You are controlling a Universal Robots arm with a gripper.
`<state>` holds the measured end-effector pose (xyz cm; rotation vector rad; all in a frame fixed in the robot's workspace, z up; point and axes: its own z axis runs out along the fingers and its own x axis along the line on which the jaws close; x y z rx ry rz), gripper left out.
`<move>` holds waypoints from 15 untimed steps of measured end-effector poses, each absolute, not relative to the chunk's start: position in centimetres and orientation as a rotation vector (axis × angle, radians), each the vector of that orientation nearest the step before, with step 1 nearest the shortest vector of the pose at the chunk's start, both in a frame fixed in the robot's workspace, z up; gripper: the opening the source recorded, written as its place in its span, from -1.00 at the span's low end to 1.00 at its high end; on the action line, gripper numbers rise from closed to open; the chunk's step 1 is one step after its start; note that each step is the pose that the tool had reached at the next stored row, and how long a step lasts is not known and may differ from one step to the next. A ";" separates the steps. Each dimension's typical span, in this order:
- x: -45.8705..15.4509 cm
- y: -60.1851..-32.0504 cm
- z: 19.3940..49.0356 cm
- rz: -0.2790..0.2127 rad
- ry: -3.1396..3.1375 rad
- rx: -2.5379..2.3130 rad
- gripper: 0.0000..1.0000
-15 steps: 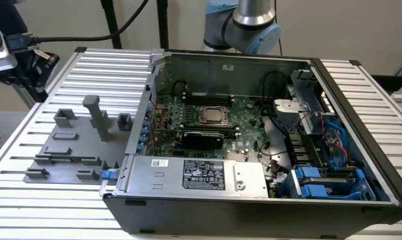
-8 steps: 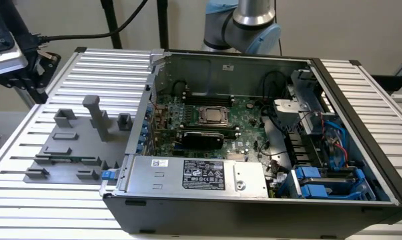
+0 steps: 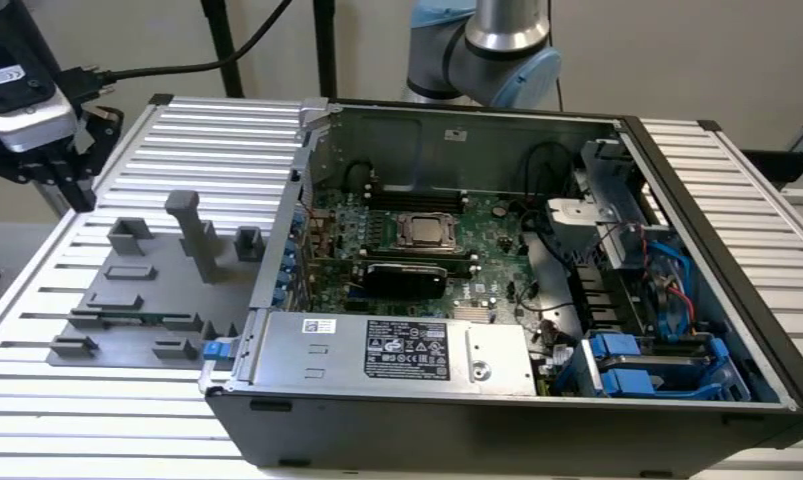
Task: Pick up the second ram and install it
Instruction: 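Pick up the second ram and move it above second insertion slot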
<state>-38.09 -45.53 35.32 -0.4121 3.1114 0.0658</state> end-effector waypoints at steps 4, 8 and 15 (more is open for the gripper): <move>-38.1 -45.5 35.0 0.066 3.096 -0.527 -1.00; -38.1 -45.5 34.7 0.066 3.076 -0.640 -1.00; -38.1 -45.5 34.0 0.066 3.032 -0.833 -1.00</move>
